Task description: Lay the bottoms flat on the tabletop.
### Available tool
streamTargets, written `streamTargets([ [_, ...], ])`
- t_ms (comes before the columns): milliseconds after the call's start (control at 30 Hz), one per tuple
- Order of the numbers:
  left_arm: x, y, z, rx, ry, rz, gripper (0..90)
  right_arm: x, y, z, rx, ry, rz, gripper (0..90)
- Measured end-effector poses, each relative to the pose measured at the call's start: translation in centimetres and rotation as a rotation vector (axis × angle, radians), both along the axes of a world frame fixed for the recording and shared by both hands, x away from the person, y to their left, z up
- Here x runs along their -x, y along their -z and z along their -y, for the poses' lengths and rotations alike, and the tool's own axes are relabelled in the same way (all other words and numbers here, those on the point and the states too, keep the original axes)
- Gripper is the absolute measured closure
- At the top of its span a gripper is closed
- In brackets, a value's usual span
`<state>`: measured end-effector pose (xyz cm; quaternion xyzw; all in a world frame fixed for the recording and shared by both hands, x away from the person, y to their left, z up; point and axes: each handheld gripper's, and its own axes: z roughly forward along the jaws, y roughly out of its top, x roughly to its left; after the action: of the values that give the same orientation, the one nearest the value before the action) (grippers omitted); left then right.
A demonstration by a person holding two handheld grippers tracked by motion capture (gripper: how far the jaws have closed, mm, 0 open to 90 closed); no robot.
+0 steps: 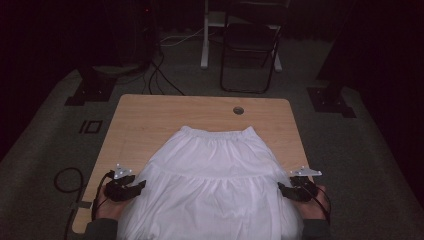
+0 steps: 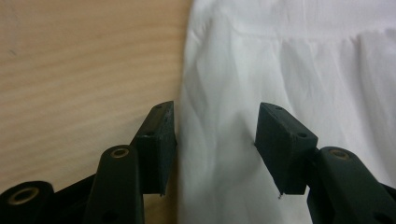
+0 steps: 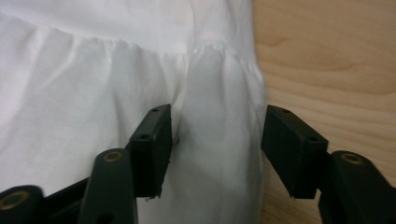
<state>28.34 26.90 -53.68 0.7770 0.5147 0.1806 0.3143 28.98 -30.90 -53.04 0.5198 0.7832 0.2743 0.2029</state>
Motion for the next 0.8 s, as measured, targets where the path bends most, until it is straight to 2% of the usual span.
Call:
streamTargets([
  [67,0.1,0.2,0.2,-0.015,0.007,0.005,48.9,-0.4,0.4,0.0,-0.003,0.006,-0.027,49.9],
  [100,0.0,0.1,0.3,-0.008,0.018,-0.005,55.4,-0.5,0.4,-0.1,-0.019,-0.002,-0.032,57.7],
  [133,0.0,-0.1,0.4,-0.015,0.031,-0.015,67.9,-0.6,0.3,-0.2,-0.014,-0.015,-0.033,66.4],
  [167,0.0,-0.3,0.5,-0.022,0.039,-0.008,77.8,-0.7,0.2,-0.4,0.012,-0.021,-0.034,75.6],
  [200,0.0,-0.6,0.5,0.002,0.051,0.001,88.0,-0.7,-0.1,-0.5,0.036,-0.018,-0.027,81.1],
  [233,0.0,-1.0,0.4,0.037,0.062,0.015,89.1,-0.8,-0.4,-0.6,0.043,-0.015,-0.011,83.7],
  [300,-0.2,-2.1,0.1,0.029,0.049,0.056,89.6,-0.9,-1.3,-0.6,0.042,-0.002,0.031,85.1],
  [433,-1.3,-4.8,-1.3,0.052,-0.014,0.139,89.7,-1.6,-3.7,0.2,0.009,0.063,0.116,85.8],
  [533,-2.5,-6.3,-2.6,0.067,-0.061,0.180,89.7,-2.5,-5.4,0.4,0.001,0.083,0.166,86.0],
  [633,-4.1,-6.8,-3.3,0.057,-0.104,0.185,89.7,-4.1,-6.2,0.3,0.012,0.100,0.191,86.0],
  [700,-5.2,-6.5,-3.8,0.046,-0.146,0.172,89.7,-5.3,-6.3,0.3,0.010,0.120,0.193,86.0],
  [767,-6.0,-5.7,-4.5,0.058,-0.189,0.136,89.7,-6.3,-6.1,0.3,0.004,0.132,0.174,85.9],
  [800,-6.4,-5.0,-4.6,0.056,-0.201,0.101,89.6,-6.7,-5.8,0.2,0.004,0.124,0.143,85.7],
])
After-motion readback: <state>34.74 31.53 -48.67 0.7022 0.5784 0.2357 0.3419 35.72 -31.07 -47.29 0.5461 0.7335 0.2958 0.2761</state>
